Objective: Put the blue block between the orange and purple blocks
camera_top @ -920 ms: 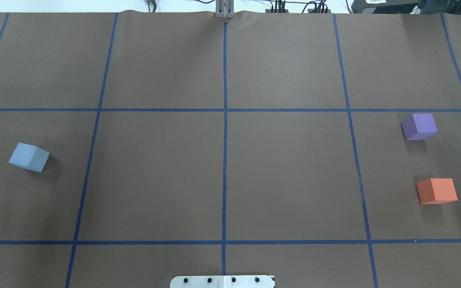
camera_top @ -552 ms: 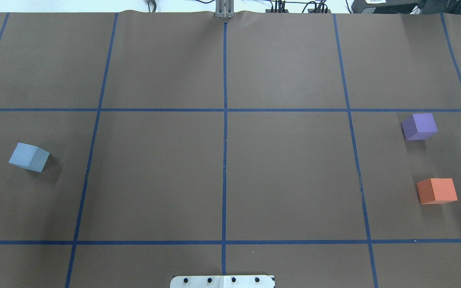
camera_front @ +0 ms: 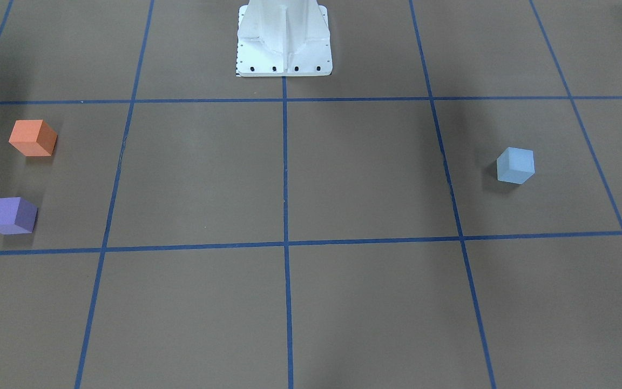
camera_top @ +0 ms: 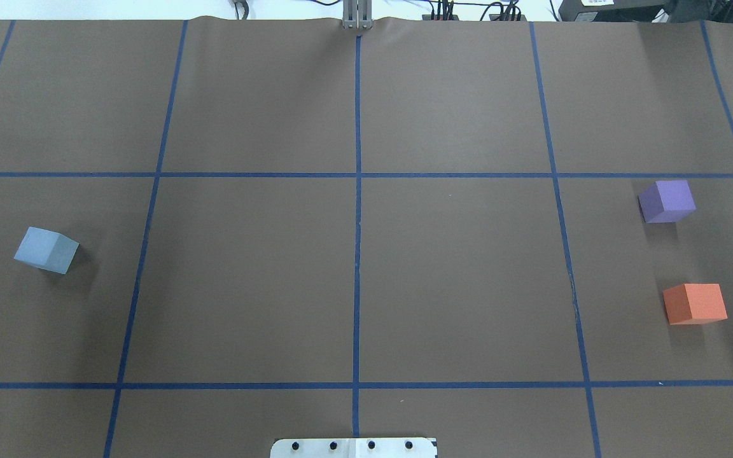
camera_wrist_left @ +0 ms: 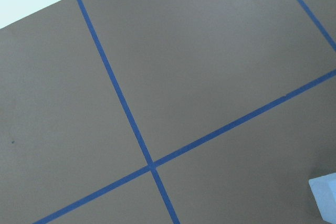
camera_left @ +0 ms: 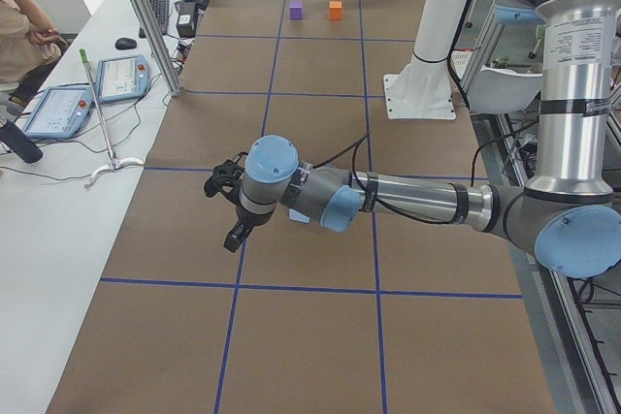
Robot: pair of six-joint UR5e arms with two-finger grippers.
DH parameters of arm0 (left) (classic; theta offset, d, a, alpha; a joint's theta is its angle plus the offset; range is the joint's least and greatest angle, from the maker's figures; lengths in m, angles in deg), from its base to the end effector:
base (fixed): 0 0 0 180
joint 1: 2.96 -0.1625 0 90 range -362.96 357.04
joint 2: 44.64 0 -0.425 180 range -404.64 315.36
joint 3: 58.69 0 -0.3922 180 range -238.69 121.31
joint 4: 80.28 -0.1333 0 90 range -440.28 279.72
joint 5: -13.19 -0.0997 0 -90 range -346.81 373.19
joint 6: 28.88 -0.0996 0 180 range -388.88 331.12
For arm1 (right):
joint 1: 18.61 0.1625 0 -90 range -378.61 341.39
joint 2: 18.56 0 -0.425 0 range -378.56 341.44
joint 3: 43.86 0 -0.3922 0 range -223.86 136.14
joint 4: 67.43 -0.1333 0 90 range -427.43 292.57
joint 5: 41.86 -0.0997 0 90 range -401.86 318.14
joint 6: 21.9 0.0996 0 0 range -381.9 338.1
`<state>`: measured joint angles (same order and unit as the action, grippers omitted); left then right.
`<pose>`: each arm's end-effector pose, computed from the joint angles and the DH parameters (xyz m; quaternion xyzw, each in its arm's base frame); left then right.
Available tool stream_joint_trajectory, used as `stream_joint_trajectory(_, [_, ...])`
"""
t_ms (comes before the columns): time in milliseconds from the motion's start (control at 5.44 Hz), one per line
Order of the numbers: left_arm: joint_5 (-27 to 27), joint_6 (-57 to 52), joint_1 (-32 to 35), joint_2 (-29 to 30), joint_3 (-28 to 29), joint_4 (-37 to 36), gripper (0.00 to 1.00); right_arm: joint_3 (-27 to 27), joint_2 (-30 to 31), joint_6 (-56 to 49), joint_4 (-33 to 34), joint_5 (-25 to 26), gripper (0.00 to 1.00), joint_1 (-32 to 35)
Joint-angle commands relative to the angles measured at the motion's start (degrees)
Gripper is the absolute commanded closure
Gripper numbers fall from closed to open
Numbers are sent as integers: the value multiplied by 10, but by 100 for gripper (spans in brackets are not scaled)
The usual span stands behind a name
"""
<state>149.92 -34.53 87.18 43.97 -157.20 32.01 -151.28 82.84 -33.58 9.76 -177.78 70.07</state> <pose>-0.0620 -0.4991 0.5493 0.2521 0.3713 0.1432 0.8821 0.0520 -0.4241 0.5714 0.1848 -0.3697 -0.1662 0.8953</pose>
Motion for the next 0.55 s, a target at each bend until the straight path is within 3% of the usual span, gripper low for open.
stream_joint_trajectory(0, [1, 50, -42, 16, -2, 34, 0, 11, -12, 5, -39, -6, 0, -1])
stream_joint_trajectory(184, [-3, 136, -132, 43, -1, 35, 0, 12, -18, 77, -42, -10, 0, -8])
stream_joint_trajectory(368, [-6, 230, -177, 48, 1, 35, 0, 12, -18, 87, -42, -10, 0, -10])
